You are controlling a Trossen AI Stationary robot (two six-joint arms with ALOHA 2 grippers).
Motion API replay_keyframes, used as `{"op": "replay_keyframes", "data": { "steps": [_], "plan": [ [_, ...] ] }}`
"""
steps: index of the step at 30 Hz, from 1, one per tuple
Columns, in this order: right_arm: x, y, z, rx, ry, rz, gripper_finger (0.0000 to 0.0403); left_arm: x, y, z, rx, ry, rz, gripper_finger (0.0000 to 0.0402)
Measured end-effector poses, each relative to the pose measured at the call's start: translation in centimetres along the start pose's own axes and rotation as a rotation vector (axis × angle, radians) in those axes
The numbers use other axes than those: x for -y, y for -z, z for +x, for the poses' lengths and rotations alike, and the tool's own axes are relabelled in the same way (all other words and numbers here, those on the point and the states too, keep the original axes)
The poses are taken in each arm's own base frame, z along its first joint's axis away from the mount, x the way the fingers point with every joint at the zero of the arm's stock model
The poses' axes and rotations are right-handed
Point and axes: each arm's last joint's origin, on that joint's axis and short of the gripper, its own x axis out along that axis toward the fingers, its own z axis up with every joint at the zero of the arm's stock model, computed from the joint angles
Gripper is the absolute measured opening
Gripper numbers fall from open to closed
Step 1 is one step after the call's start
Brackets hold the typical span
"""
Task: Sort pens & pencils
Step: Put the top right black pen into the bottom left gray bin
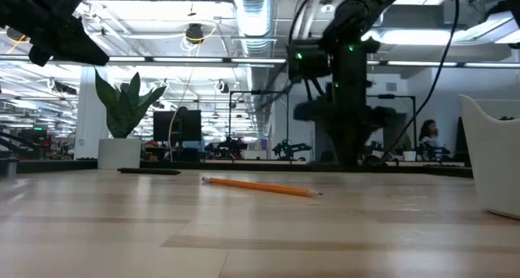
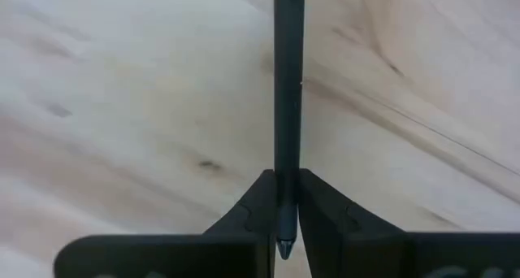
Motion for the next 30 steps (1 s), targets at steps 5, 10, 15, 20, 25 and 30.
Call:
{"op": "replay_keyframes", "data": {
  "steps": [5,10,15,20,25,30],
  "plan": [
    [-1.7,0.0,-2.3,0.008,-0.012,-0.049,0.0061,0.0,0.0,0.0,0.0,0.0,0.0,0.0064],
    [-3.9,0.5,-5.3,0.028,-0.04,-0.108,0.0061,0.0,0.0,0.0,0.0,0.0,0.0,0.0064],
    [-6.7,1.8,-8.5,0.077,-0.111,-0.184,0.0061,0.0,0.0,0.0,0.0,0.0,0.0,0.0064],
    [-9.1,4.3,-11.7,0.099,-0.165,-0.25,0.0061,0.0,0.0,0.0,0.0,0.0,0.0,0.0064],
    [-11.0,7.7,-13.7,0.09,-0.197,-0.274,0.0061,0.0,0.0,0.0,0.0,0.0,0.0,0.0064],
    [-12.3,11.6,-14.2,0.06,-0.197,-0.29,0.0061,0.0,0.0,0.0,0.0,0.0,0.0,0.0064]
  ]
}}
